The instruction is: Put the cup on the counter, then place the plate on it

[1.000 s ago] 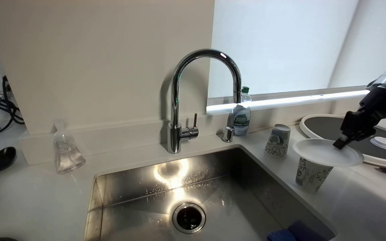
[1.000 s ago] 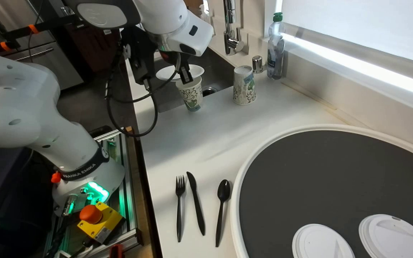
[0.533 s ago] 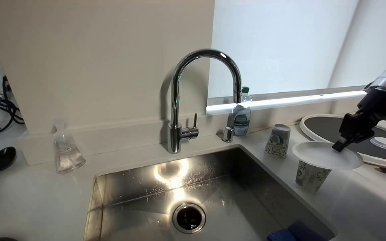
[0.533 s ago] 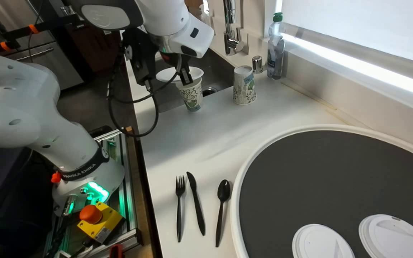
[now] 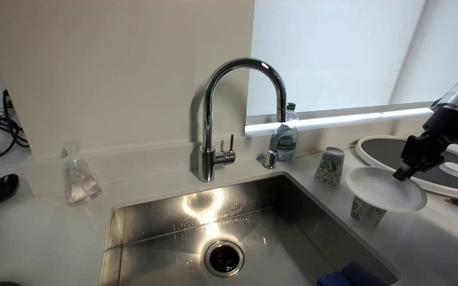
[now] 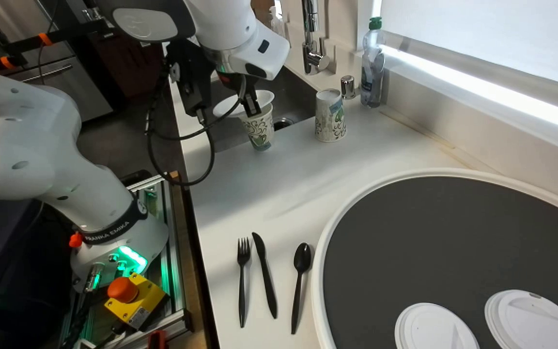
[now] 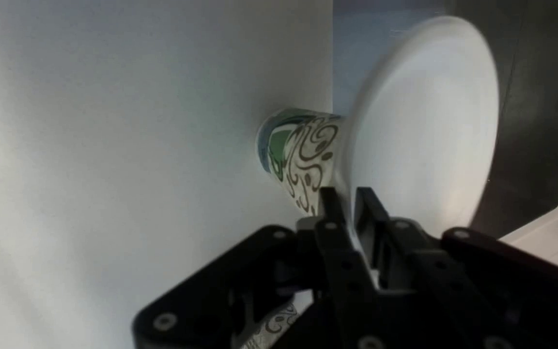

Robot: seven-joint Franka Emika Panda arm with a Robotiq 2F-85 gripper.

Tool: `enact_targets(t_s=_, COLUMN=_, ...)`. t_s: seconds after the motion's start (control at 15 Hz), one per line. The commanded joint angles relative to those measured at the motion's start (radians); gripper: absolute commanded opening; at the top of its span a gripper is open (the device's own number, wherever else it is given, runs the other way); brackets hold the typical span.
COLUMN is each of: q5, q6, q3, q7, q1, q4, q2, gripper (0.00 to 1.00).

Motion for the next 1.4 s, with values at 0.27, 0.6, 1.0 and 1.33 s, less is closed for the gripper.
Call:
enact_targets(t_s=0.27, q5=0.000, q6=0.021, q3=0.016, q7=0.005, q1=-0.016, q4=-0.004, q2=0.008, gripper=0.77)
enact_targets(t_s=0.6, q5=0.000, q6=0.021, q3=0.017, q7=0.006, q1=-0.017, q4=-0.004, q2=0.007, gripper=1.00)
enact_targets(t_s=1.0, q5=-0.052, q6=0.009, q3=0.049, q7=0.043, q1=-0.038, q4=-0.008, q2=-0.028, gripper=1.00)
enact_targets(t_s=1.33, q5=-0.123, q6=0.003, q3=0.113, q7=0.110, q1=-0.049, q4=-0.015, q2=-0.095, gripper=1.00)
